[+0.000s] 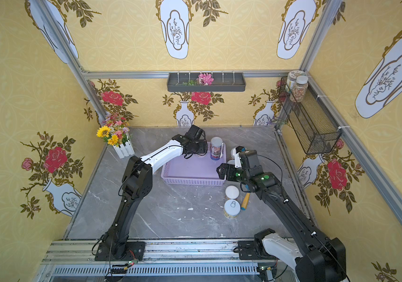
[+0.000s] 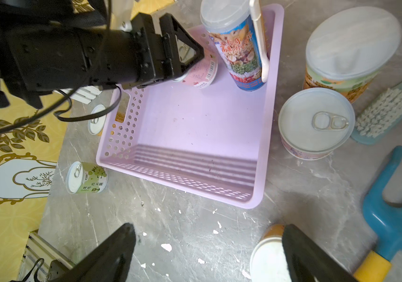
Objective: Put the canned food in the basket
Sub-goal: Place the canned food in the basket.
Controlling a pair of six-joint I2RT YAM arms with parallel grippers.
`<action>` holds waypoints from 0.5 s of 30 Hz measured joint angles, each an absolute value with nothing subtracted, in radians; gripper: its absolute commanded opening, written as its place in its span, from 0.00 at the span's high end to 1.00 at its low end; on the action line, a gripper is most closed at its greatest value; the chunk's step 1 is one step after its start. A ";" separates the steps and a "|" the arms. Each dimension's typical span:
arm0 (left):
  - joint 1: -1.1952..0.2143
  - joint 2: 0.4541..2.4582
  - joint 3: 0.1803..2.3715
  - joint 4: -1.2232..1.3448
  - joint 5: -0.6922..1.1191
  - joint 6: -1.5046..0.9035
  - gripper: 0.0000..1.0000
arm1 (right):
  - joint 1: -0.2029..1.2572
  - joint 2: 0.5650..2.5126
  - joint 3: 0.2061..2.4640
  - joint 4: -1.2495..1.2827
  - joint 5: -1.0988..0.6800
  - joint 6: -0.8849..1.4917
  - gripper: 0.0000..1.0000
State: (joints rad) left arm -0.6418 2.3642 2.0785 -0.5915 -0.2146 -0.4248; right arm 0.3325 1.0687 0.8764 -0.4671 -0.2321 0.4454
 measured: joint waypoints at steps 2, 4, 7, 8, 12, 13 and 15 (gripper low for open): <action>-0.644 2.385 2.096 -0.590 -0.202 -0.428 0.28 | 0.332 1.069 0.873 -0.462 -0.233 0.447 0.03; -0.648 2.398 2.102 -0.585 -0.195 -0.431 0.28 | 0.332 1.068 0.869 -0.457 -0.235 0.448 0.03; -0.648 2.414 2.109 -0.577 -0.185 -0.439 0.27 | 0.331 1.063 0.865 -0.452 -0.237 0.448 0.03; -0.648 2.420 2.111 -0.575 -0.184 -0.443 0.26 | 0.329 1.062 0.863 -0.450 -0.237 0.448 0.03; -0.646 2.443 2.133 -0.567 -0.184 -0.444 0.18 | 0.327 1.060 0.860 -0.450 -0.237 0.448 0.03; -0.646 2.450 2.140 -0.563 -0.184 -0.445 0.15 | 0.327 1.058 0.859 -0.450 -0.237 0.448 0.03; -0.646 2.456 2.142 -0.547 -0.181 -0.450 0.13 | 0.326 1.057 0.856 -0.450 -0.238 0.448 0.03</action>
